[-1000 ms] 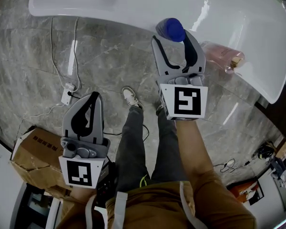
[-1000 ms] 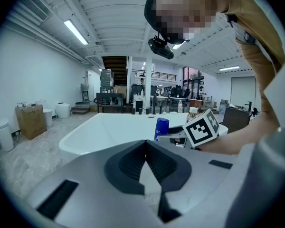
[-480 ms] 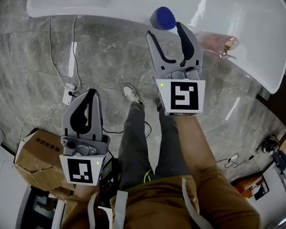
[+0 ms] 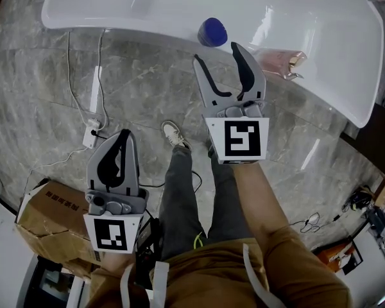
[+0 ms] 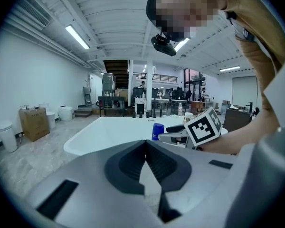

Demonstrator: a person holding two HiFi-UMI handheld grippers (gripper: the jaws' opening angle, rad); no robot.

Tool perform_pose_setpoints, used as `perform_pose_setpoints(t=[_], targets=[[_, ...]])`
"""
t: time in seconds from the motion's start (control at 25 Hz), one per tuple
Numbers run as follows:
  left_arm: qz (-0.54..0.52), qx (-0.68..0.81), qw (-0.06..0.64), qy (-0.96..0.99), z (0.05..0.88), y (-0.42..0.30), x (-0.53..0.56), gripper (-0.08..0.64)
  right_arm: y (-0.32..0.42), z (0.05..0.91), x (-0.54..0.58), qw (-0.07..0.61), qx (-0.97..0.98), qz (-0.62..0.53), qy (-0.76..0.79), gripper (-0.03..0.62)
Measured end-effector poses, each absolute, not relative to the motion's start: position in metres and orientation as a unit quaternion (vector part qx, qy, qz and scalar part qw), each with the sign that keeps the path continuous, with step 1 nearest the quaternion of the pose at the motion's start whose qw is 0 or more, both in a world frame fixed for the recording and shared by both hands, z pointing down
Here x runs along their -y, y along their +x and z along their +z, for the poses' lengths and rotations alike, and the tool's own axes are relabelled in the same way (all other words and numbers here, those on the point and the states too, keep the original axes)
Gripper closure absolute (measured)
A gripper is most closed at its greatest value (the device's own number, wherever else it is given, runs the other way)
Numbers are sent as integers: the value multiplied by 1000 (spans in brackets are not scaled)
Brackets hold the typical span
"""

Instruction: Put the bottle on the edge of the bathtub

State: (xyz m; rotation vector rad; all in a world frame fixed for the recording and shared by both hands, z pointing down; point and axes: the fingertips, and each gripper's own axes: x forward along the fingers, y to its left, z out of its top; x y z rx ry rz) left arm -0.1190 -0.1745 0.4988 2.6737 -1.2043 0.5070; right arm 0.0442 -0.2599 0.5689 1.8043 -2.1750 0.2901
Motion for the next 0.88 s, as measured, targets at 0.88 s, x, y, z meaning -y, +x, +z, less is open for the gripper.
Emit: perform_pose_setpoints(t=[0.88], targets=[[151,420,56,893,437,-123,150,554,47,500,213,171,778,83,598,327]])
